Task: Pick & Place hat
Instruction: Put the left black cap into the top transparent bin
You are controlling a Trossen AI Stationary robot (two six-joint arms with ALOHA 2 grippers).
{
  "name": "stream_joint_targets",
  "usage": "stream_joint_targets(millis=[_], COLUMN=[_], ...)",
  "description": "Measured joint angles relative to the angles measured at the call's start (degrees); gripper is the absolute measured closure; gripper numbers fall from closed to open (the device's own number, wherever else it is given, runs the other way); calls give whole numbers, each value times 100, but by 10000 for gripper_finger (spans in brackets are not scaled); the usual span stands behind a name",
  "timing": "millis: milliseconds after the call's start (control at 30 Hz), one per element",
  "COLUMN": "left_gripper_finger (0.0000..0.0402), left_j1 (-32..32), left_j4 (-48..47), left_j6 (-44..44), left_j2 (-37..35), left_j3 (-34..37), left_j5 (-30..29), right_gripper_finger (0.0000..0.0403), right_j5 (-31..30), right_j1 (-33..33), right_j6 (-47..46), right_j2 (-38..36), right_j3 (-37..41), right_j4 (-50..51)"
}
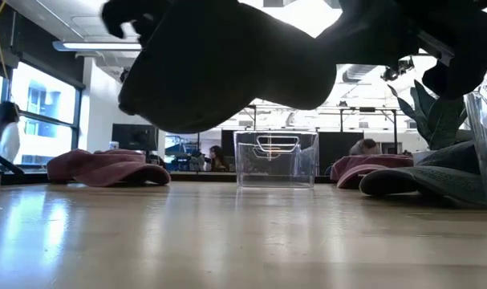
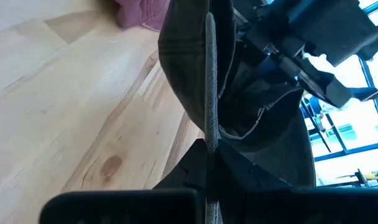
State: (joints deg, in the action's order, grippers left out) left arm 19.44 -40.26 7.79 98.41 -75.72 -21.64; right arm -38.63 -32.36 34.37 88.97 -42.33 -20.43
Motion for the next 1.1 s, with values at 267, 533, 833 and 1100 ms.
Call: stream_joint_targets(millis=[267,533,833,1100], left_gripper_finger=[401,401,401,401], left_j1=[-80,-195,-27,-20], left_j4=[919,544,51,530], left_j6=[-433,-259,-18,-190], left_j2=[212,151,138,398], left_j3=[297,-10,-313,336], left_j5=[-710,-62,262,52], right_gripper_finger=[382,384,394,379], right_j5=[607,708,728,541], right_j1=[2,13,22,22], right_j6=[-181,-189,-221,-292], right_j2=[4,4,7,9], right_j3=[0,0,0,0], right_j4=[-6,11,4,-2])
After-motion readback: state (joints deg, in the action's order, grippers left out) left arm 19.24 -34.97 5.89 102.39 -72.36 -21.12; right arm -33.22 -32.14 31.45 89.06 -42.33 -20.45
